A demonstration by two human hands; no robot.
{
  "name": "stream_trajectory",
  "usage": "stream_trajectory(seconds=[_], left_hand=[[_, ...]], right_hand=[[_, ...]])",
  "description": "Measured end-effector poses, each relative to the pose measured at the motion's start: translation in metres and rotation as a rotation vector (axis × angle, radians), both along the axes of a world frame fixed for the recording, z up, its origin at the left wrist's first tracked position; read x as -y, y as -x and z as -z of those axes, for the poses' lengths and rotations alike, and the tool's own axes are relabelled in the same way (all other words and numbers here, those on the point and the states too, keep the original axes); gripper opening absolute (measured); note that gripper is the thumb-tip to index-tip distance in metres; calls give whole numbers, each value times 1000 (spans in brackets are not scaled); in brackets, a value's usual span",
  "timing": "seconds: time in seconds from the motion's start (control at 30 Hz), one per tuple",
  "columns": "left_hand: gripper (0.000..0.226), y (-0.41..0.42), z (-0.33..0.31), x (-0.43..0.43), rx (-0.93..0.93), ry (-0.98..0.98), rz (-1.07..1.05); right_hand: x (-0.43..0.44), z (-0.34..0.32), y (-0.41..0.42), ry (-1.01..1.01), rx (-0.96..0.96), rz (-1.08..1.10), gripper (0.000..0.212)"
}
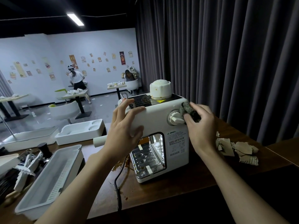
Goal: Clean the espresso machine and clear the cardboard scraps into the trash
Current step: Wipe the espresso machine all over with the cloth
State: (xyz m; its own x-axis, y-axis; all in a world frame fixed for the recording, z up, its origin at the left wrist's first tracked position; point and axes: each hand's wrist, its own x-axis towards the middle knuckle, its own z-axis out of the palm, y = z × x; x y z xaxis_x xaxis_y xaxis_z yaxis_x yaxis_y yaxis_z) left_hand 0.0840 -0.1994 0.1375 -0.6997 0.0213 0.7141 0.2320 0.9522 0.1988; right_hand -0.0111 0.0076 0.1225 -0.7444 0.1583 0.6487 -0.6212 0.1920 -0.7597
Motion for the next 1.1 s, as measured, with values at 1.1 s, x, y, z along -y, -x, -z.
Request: stream_trajectory(seconds=[1.1], left_hand=[[34,-18,-29,7,125,-481,70]], right_hand=[[66,24,-53,-376,-363,-21,47]])
